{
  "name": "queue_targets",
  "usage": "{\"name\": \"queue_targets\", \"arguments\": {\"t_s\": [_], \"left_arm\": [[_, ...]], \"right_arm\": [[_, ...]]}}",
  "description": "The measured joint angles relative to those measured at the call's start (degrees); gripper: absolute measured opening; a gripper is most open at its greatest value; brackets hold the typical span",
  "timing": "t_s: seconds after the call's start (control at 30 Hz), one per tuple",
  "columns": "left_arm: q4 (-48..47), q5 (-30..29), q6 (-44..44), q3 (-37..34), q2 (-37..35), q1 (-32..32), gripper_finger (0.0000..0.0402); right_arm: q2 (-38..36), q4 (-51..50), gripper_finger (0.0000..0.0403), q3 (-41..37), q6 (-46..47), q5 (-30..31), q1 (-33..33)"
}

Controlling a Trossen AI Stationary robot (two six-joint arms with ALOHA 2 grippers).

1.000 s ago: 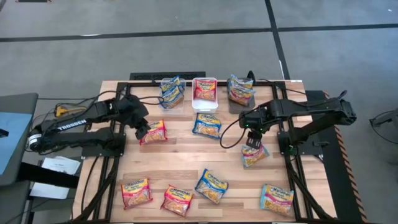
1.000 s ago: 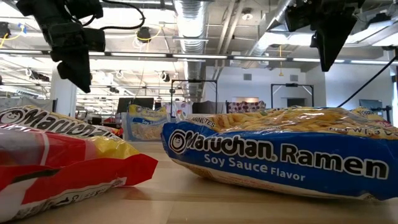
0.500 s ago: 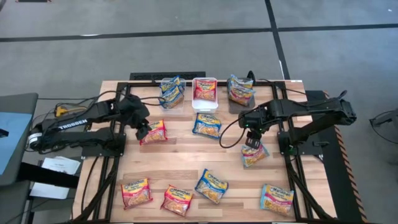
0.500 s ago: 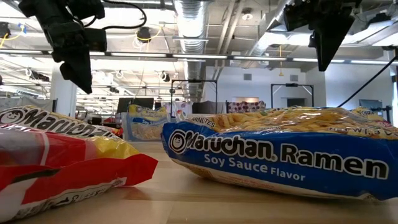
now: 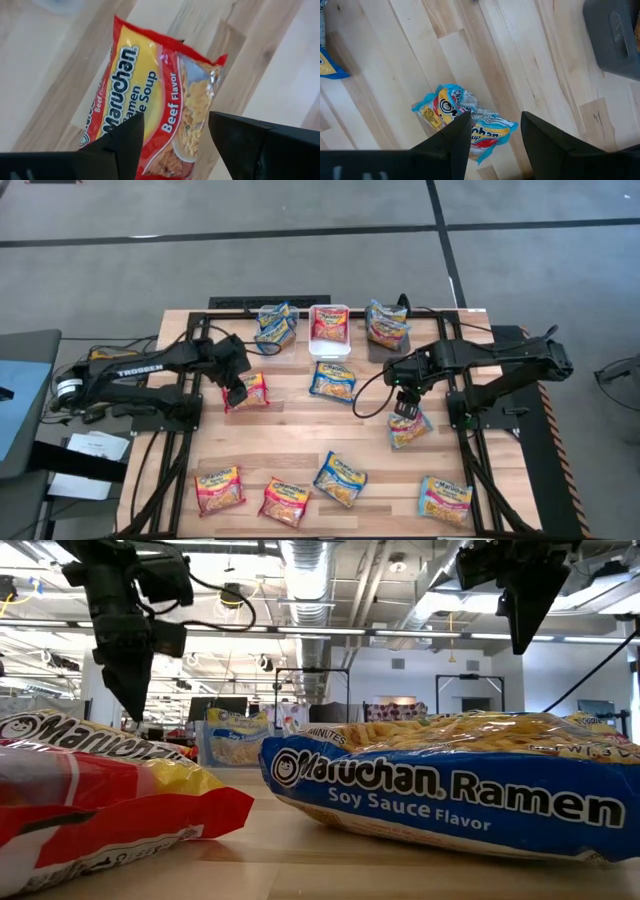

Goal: Sort Maruchan noodles
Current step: Put the red noodle pack into the white bin

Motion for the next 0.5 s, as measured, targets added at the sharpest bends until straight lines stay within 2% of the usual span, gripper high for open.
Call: {"name": "queue_targets", "arguments": {"t_s": [0.5], "left_arm": [[4.8, -3.6, -2.2, 0.4, 15.9, -6.7, 0.0210]], "right_arm": [[0.0, 0.1, 0.0195, 0.0, 0.0, 0.1, 0.0]]}}
